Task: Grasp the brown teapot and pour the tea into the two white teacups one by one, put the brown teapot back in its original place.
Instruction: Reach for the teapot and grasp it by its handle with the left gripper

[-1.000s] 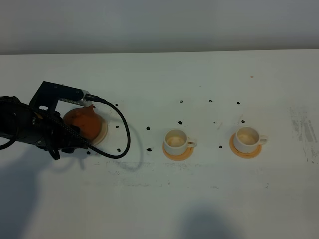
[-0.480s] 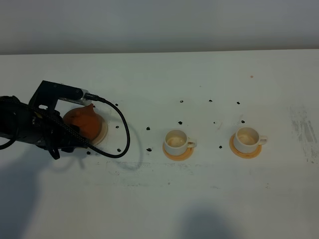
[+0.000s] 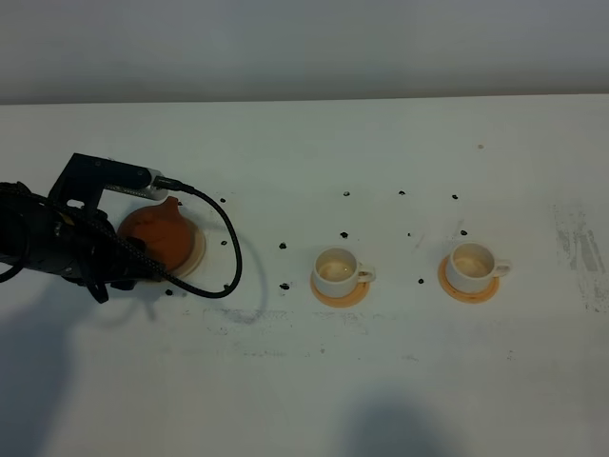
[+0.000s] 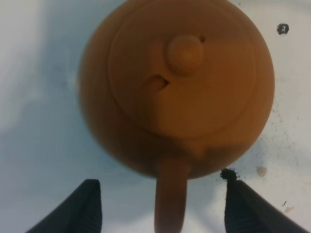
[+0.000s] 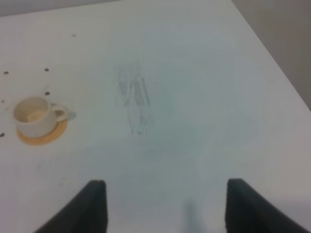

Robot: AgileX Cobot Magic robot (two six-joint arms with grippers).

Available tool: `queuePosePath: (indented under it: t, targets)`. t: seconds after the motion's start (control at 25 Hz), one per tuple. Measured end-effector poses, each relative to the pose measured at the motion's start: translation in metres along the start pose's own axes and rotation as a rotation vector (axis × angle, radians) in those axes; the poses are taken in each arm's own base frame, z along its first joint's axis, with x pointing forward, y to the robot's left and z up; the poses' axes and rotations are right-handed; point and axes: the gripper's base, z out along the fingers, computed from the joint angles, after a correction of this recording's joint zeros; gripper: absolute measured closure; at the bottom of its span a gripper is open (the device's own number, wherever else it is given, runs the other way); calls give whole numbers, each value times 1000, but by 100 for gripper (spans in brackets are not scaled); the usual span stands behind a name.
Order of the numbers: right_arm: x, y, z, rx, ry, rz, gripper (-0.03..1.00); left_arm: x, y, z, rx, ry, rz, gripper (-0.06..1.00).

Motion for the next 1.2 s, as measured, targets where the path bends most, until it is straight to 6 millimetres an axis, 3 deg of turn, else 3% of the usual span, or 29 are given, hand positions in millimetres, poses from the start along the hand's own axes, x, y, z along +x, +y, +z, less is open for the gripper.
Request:
queuePosePath:
  t: [0.8,0.96,1.08,1.2]
  targets:
    - [0,0,0,0,0,0,46,3,1,8,-4,22,3,44]
    - [0,0,0,0,0,0,46,2,1,8,-7,12,-9,60]
    - [0,0,0,0,0,0,46,2,0,8,-5,16,-7,86]
    - [0,0,0,0,0,0,46,2,0,8,-5,16,-7,87]
